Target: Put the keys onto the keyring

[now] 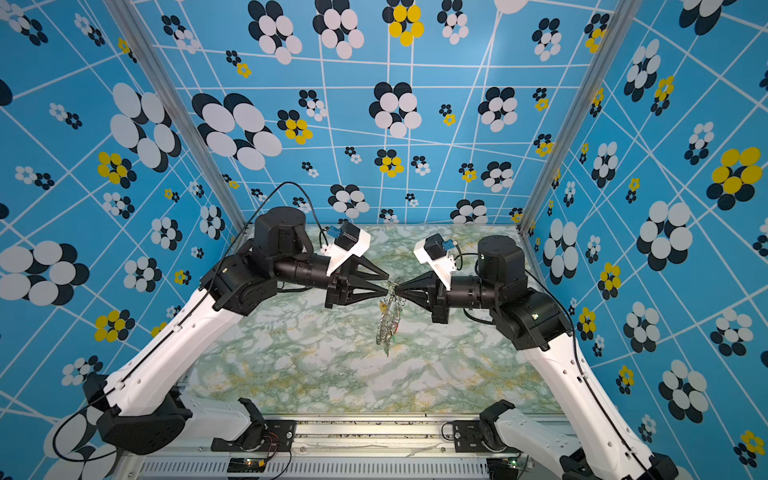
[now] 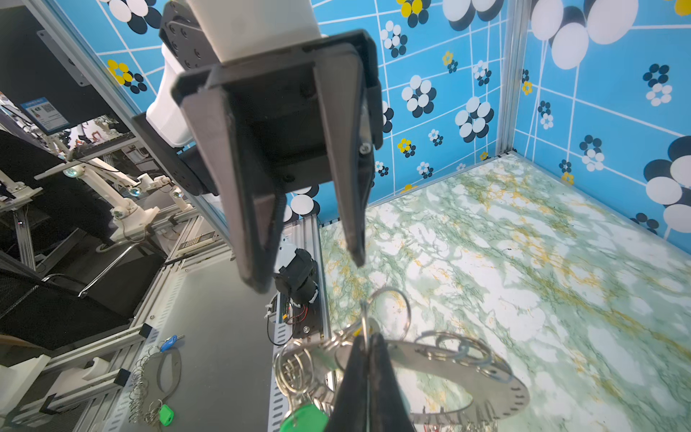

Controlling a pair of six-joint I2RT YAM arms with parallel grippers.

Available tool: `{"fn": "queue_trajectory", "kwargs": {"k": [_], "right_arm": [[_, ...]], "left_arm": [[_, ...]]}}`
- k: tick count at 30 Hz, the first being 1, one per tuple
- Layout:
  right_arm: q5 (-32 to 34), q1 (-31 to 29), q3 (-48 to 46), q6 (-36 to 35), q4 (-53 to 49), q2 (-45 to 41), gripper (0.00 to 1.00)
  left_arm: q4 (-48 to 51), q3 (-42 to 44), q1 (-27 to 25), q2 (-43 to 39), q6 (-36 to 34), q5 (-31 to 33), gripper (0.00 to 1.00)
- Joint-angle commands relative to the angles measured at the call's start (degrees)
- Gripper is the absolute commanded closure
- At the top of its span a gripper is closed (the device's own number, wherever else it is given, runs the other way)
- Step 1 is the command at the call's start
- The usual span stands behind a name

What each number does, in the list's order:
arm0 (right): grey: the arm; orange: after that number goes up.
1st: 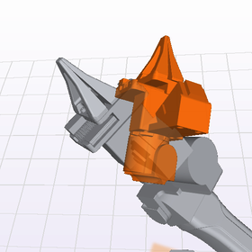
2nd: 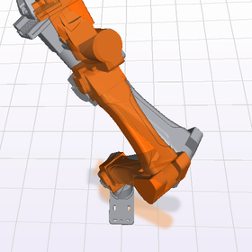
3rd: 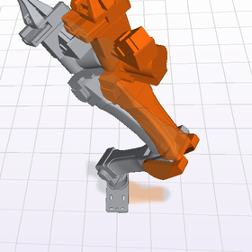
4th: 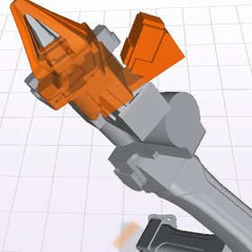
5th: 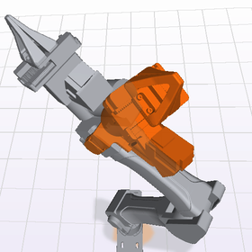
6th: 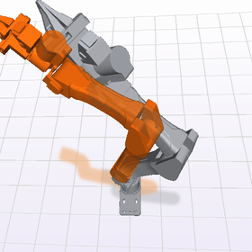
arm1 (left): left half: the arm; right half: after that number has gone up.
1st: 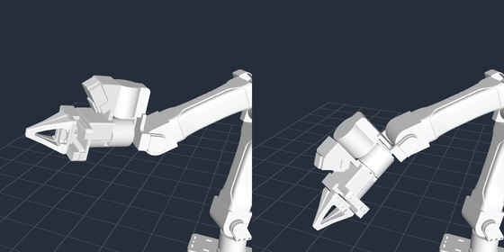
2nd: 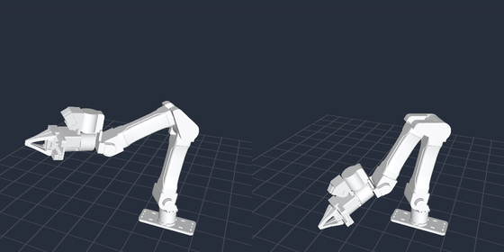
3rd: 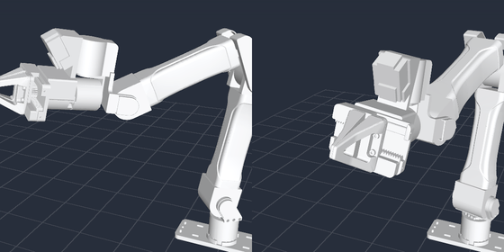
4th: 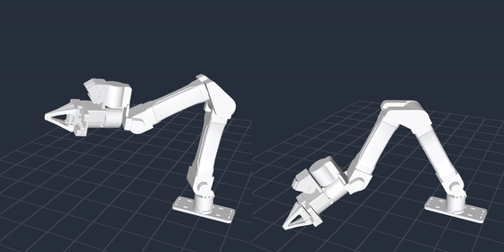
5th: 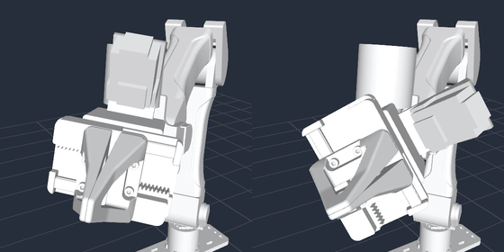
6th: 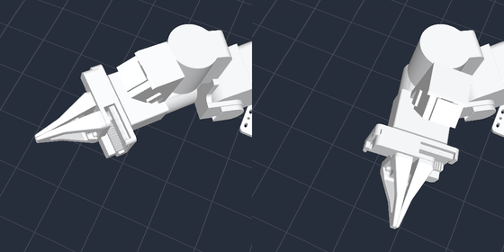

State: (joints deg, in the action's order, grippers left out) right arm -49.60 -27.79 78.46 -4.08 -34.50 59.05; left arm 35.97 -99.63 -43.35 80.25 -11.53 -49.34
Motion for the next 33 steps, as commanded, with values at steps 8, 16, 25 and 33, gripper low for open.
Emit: {"fn": "queue_trajectory", "kwargs": {"k": [8, 16, 25, 33], "right_arm": [[0.7, -1.3, 2.5, -2.9, -2.1, 0.3, 1.00], [1.4, -1.3, 2.4, -3.2, -1.7, 0.3, 1.00], [1.2, -1.3, 2.9, -3.1, -1.7, 0.5, 1.00], [1.0, -1.4, 2.8, -3.0, -1.7, 0.4, 1.00]], "left_arm": [[5.4, -4.5, -0.9, 2.7, -3.8, -0.8, 0.68], [5.7, -4.4, -1.9, 3.4, -3.8, -0.8, 0.77], [6.5, -4.0, -2.4, 4.4, -4.6, 1.2, 0.73], [6.3, -3.6, -2.5, 4.3, -4.4, 2.7, 0.75]]}}
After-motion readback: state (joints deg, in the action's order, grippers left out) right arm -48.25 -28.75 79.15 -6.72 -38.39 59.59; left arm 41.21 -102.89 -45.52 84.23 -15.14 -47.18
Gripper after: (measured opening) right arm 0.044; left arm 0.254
